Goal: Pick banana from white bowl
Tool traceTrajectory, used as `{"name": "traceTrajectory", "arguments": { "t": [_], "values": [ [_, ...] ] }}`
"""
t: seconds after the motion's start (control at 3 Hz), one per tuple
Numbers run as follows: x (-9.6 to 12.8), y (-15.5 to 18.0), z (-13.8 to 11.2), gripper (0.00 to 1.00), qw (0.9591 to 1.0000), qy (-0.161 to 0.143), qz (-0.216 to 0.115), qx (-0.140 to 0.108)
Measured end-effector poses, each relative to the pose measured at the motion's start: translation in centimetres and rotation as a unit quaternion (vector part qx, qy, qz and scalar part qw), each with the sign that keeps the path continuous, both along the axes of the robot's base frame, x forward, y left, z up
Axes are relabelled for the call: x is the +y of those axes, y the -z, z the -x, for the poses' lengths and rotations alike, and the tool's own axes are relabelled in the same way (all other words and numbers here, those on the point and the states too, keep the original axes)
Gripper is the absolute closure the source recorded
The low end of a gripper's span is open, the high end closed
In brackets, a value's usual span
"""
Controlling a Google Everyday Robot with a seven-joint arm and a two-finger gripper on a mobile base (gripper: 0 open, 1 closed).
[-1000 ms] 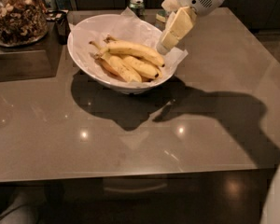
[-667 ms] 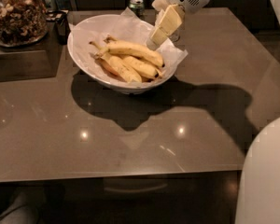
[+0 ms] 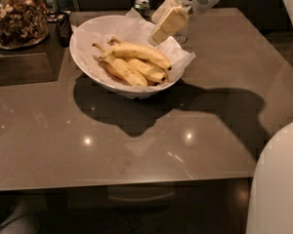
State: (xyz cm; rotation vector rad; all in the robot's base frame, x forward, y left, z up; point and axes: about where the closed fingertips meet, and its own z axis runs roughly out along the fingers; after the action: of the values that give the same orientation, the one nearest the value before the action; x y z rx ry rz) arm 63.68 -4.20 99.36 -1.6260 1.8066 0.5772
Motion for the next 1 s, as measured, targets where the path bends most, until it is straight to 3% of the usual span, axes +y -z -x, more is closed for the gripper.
{"name": "traceTrajectory", "arguments": {
  "t": [0.33,1.0],
  "values": [
    [0.8,2.2,-1.3,0.28,0.9993,0.009,-0.022,0.030],
    [2.6,5.5,-4.2,0.27,0.9958,0.024,-0.056,0.068]
  ]
}}
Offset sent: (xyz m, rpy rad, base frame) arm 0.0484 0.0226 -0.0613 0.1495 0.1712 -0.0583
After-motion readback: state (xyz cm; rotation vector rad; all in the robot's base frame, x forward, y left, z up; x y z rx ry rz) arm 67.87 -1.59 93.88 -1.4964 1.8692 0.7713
